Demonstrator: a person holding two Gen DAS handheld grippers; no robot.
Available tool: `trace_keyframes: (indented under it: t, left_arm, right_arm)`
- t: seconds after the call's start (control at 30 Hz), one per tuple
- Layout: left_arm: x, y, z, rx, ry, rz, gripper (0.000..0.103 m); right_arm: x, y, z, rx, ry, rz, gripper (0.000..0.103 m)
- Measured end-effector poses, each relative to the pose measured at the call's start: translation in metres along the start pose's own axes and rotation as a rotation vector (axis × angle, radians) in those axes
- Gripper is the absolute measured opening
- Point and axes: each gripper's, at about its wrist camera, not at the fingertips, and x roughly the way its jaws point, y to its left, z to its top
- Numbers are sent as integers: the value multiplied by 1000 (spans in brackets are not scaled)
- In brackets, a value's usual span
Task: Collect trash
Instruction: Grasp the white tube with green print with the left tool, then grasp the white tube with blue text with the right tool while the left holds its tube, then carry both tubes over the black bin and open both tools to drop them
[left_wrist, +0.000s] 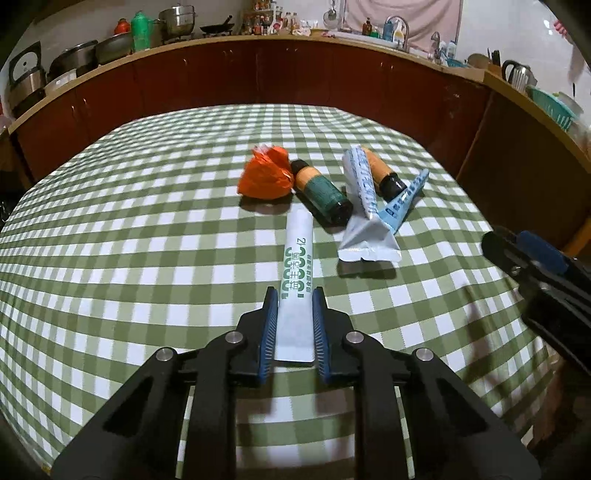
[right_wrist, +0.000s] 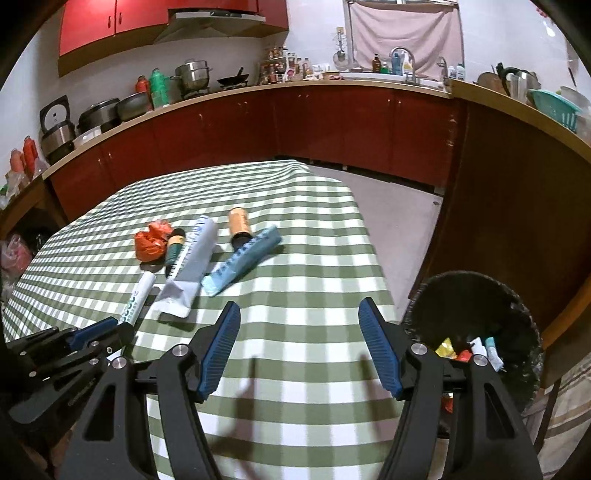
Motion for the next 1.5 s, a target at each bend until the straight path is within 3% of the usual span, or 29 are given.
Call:
trace_keyframes:
  t: [0.4, 0.83, 1.0, 1.13, 1.5]
  left_arm:
    - [-21, 58, 8, -58, -74, 117, 19]
    - [-24, 123, 12, -134, -83, 200, 19]
    - [-21, 128, 11, -136, -81, 200, 19]
    - [-19, 128, 10, -138, -77, 194, 19]
    - [-30, 118, 4, -136, -94, 178, 19]
  right_arm:
    - [17, 53, 17, -67, 2, 50, 65]
    - [51, 88, 22, -115, 86, 48, 40]
    - [58, 92, 18, -115, 125, 54, 21]
    - [54, 91, 18, -110, 120, 60, 14]
    - [27, 88, 12, -126, 63, 62, 12]
